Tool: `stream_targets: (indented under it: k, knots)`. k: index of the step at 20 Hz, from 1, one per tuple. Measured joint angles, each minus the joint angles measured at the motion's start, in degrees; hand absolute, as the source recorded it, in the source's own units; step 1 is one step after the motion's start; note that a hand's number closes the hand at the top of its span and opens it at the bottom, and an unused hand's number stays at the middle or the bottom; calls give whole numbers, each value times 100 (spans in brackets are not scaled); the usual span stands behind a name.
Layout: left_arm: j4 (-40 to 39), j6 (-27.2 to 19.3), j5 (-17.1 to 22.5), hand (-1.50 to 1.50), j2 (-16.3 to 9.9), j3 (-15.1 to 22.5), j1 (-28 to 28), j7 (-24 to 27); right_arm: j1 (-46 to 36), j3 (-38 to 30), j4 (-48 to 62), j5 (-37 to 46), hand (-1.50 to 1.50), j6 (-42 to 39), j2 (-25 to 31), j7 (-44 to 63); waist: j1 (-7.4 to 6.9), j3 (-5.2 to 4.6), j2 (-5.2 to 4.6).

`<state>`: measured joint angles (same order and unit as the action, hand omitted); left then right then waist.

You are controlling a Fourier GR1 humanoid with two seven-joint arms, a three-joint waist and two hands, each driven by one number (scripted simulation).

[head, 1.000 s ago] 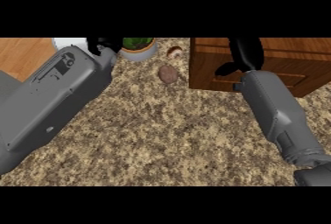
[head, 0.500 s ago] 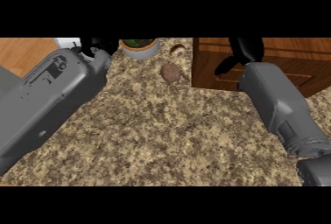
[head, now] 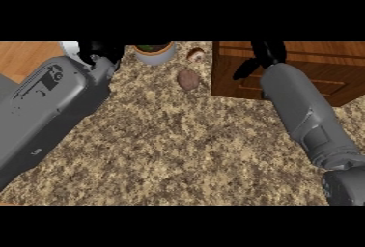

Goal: Pick up the can, place it into the drawer and close the drawer

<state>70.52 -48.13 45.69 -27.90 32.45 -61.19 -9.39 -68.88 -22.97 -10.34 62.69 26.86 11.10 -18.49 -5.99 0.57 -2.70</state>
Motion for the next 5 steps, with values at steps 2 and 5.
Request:
stream_targets:
  k: [2,5]
  knots:
    - [50,3,-6,-150,-38,-12,24,-26,-9,-309,-32,-326,-150,-131,-20,-219,18,-4,15]
    - [116,-32,-28,-150,-99,-19,-1,-133,-101,-676,-43,-731,-150,-375,-46,-402,35,-8,44]
